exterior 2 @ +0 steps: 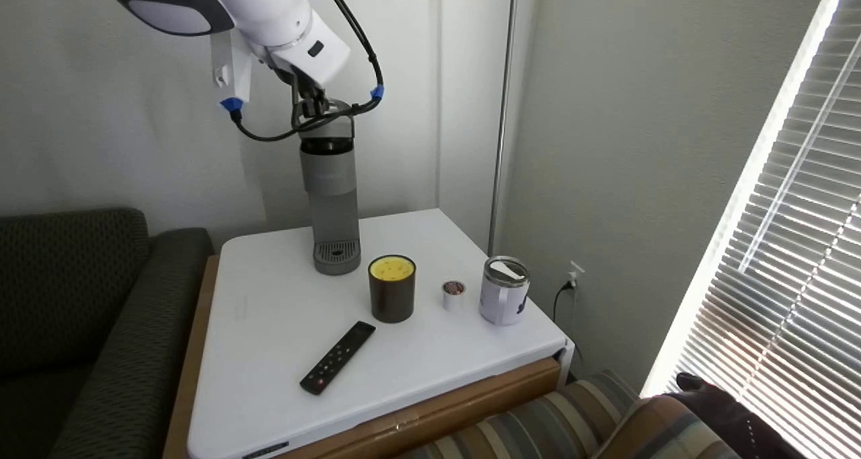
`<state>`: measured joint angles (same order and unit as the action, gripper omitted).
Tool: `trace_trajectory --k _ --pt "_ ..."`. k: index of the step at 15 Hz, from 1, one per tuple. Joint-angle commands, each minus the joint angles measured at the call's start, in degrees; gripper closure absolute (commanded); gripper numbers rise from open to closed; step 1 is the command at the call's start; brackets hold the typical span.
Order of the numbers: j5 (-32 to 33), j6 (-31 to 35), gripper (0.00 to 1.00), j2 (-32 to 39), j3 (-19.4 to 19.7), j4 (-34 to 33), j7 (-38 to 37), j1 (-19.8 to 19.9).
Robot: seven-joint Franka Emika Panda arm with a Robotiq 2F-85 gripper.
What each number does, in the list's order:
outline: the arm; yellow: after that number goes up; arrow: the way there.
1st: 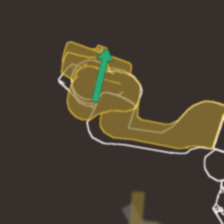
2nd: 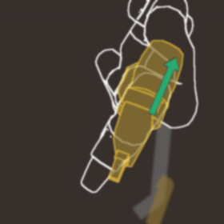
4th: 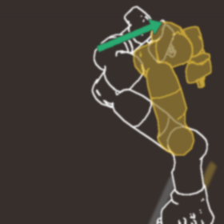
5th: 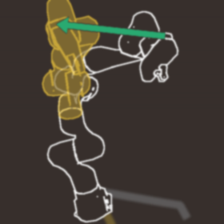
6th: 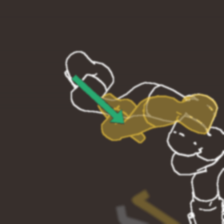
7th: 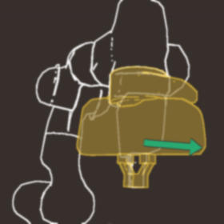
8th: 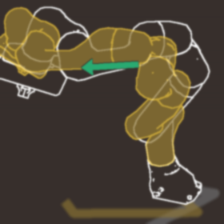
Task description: Open the coffee machine chamber
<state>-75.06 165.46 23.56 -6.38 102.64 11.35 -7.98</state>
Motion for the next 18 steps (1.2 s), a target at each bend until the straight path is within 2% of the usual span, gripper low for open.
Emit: trace_trajectory --k 1,18 --pt "1.85 -0.58 1.0 1.64 0.39 -2.96 -2.06 -0.36" --pt "5.34 0.88 1.0 3.54 0.46 -6.95 -6.05 -1.83"
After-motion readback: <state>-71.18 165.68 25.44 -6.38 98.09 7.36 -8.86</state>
